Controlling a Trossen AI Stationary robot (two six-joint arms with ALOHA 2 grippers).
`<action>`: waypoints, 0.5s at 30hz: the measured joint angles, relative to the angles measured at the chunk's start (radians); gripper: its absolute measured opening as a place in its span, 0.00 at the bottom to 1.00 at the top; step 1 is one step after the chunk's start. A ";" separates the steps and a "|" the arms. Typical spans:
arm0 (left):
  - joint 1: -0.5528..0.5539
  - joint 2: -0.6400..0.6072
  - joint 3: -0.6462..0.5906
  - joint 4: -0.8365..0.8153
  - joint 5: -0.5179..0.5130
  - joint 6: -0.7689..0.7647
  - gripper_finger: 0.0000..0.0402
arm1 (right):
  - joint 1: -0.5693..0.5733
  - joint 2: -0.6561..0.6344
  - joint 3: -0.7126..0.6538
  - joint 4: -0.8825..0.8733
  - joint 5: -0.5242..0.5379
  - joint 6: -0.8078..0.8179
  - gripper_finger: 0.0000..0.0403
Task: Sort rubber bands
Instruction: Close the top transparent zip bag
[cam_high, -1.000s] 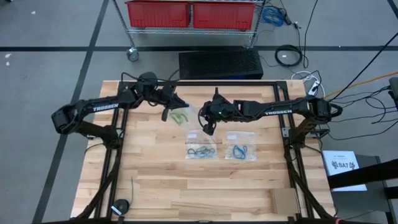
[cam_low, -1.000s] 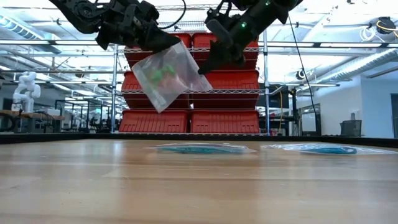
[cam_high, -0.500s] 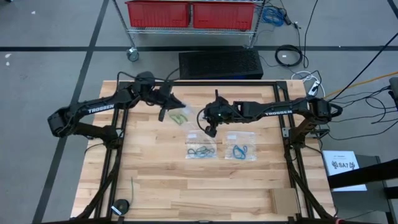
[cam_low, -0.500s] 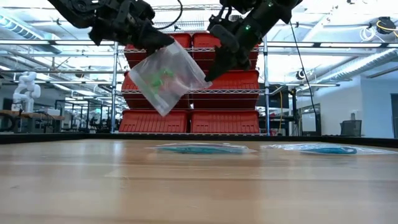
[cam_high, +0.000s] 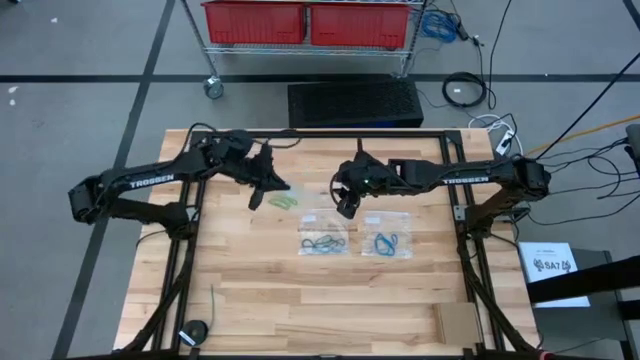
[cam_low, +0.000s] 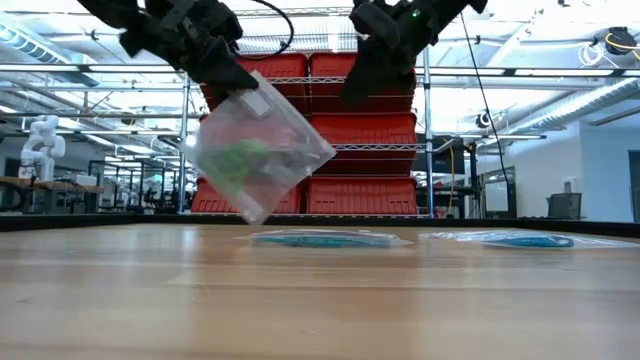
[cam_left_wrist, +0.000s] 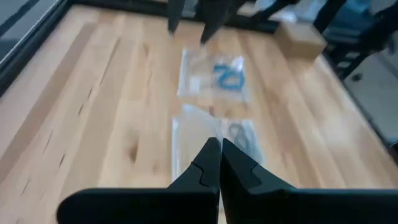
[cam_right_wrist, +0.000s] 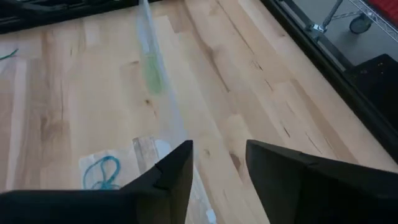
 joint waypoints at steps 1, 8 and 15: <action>-0.014 -0.017 -0.010 -0.012 -0.022 -0.001 0.00 | 0.002 -0.005 0.000 -0.010 0.000 0.000 0.36; -0.097 -0.187 -0.181 0.031 -0.091 -0.161 0.00 | 0.010 -0.021 0.000 -0.035 0.024 -0.002 0.36; -0.169 -0.414 -0.322 0.087 -0.141 -0.371 0.00 | 0.010 -0.022 0.000 -0.040 0.024 -0.011 0.36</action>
